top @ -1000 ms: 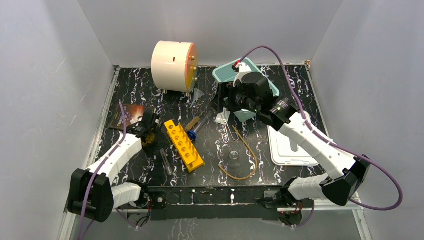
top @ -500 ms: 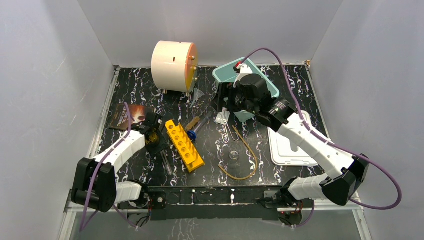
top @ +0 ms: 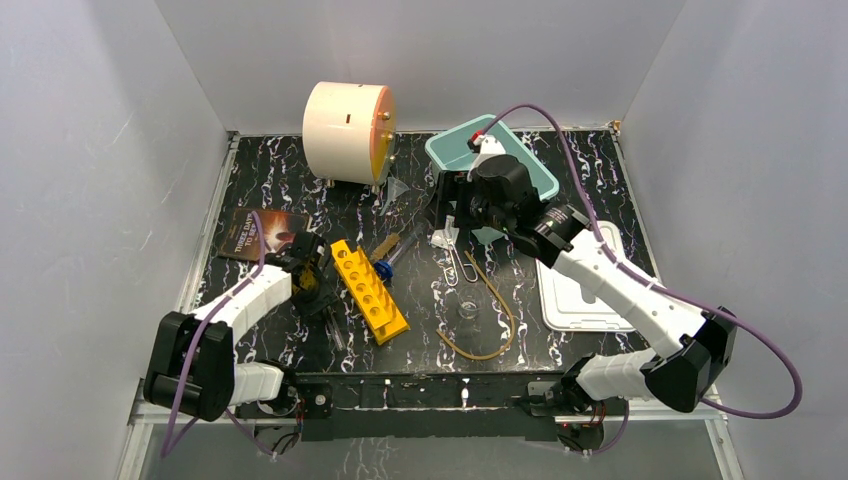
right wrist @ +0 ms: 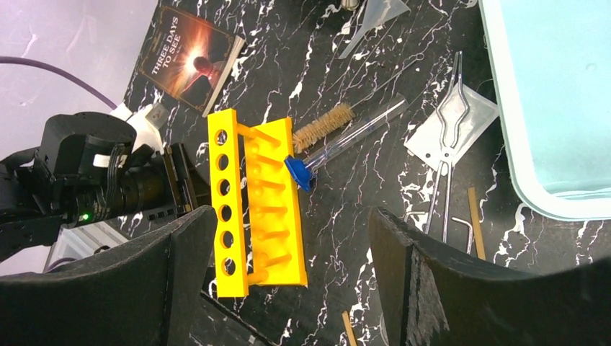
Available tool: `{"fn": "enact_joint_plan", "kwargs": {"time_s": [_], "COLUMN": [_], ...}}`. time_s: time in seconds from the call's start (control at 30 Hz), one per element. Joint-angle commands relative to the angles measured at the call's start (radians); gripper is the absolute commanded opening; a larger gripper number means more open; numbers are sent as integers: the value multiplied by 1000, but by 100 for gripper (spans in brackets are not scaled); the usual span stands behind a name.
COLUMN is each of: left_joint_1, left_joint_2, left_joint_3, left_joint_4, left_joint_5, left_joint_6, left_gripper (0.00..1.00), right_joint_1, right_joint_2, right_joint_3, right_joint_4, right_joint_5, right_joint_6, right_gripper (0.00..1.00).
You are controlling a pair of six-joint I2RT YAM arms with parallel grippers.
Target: Organize the chemistry lab equipment
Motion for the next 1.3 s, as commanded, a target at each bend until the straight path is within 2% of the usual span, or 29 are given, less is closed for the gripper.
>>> {"fn": "enact_joint_plan", "kwargs": {"time_s": [0.0,0.23,0.4,0.43,0.5,0.57,0.67,0.93,1.27], "left_joint_1": [0,-5,-11,-11,-11,-12,-12,-12,-12], "left_joint_2": [-15,2,12,19,27,36,60,89,-64], "left_joint_3": [-17,-10,-6,-5,-3,0,3,29,162], "left_joint_4": [-5,-24,-27,-28,-29,-34,-44,-100,-244], "left_joint_5": [33,25,19,18,16,7,-2,-36,-118], "left_joint_6": [-13,-15,-6,-4,-2,1,-3,-9,-44], "left_gripper": [39,24,19,19,29,36,37,15,14], "right_joint_1": [8,8,9,9,9,9,11,12,17], "right_joint_2": [-69,-103,-111,-111,-111,-112,-117,-154,-145], "right_joint_3": [-22,-56,-61,-60,-60,-61,-64,-93,-102], "right_joint_4": [67,73,71,71,71,70,71,90,73], "right_joint_5": [44,54,49,44,38,36,34,35,23], "right_joint_6": [15,29,32,31,28,28,30,31,32], "right_gripper": [85,85,85,85,85,85,85,85,85]}}
